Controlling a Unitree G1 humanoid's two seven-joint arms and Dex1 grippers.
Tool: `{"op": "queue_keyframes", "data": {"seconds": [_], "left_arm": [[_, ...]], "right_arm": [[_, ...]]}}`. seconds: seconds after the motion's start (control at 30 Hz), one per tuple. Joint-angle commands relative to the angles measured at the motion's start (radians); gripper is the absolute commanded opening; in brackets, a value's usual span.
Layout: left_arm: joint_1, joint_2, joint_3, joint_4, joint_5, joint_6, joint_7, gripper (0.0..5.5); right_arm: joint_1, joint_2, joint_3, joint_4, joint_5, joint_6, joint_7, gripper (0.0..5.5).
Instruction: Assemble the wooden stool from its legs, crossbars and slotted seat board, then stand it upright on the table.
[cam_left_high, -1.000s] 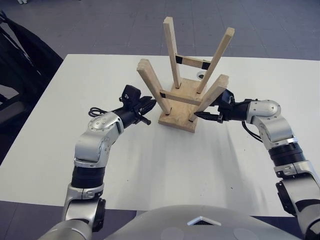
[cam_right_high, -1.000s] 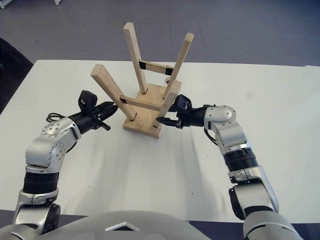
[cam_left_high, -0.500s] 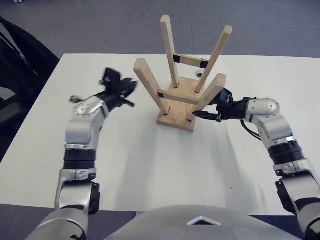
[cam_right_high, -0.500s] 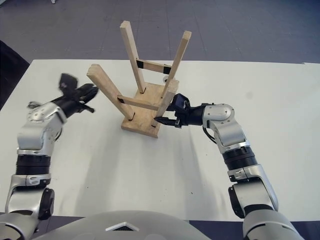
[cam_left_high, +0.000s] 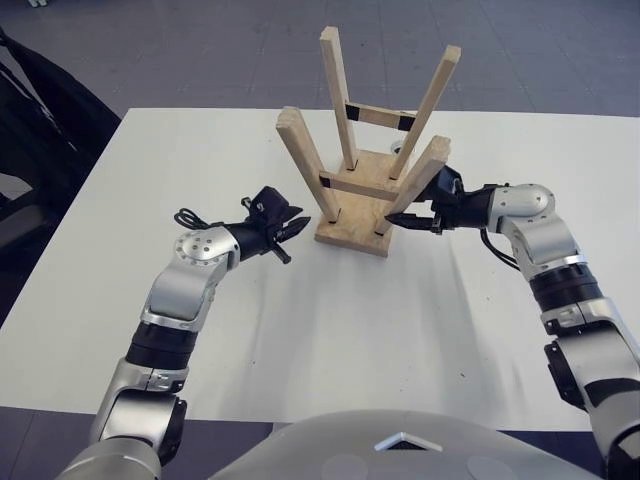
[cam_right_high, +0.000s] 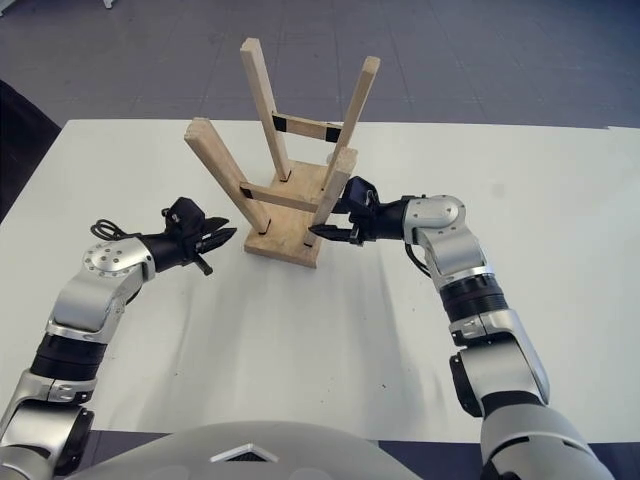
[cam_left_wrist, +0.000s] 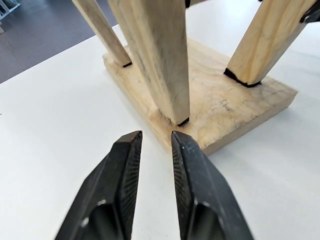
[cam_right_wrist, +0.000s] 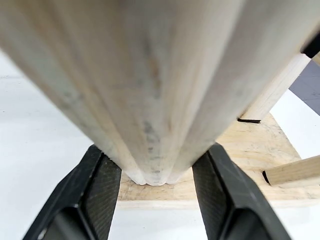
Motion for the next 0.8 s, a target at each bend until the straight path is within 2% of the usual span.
{"op": "queue_keyframes", "data": {"seconds": [0.03,0.13,0.27,0.4,0.53,0.57,0.73,0.8], "left_arm": [[0.003,-0.023,-0.064,0.034,0.053,0.044,0.008,1.09],[0.001,-0.013,-0.060,0.053,0.057,0.060,-0.010,1.09],[0.028,0.066,0.008,0.149,0.062,0.033,-0.036,1.09],[0.070,0.120,0.066,0.184,0.056,0.025,-0.053,1.09],[0.058,0.083,0.065,0.181,0.054,0.014,-0.040,1.09],[0.054,0.072,0.063,0.174,0.053,0.017,-0.035,1.09],[0.054,0.032,0.066,0.144,0.046,0.030,-0.020,1.09],[0.065,0.028,0.053,0.120,0.052,0.046,-0.024,1.09]], "right_arm": [[-0.037,0.002,0.053,0.182,-0.102,-0.061,0.060,2.02],[-0.080,-0.006,0.067,0.209,-0.091,-0.114,0.179,2.02],[-0.105,-0.033,0.059,0.171,-0.061,-0.112,0.289,2.02],[-0.050,-0.048,0.034,0.064,-0.024,-0.058,0.307,2.02],[0.033,-0.052,0.027,-0.036,-0.019,-0.024,0.281,2.02],[0.042,-0.050,0.025,-0.044,-0.025,-0.026,0.265,2.40],[0.053,-0.013,-0.037,-0.064,0.001,0.035,0.173,3.33],[0.071,-0.048,-0.043,-0.092,-0.012,0.057,0.176,3.33]]}}
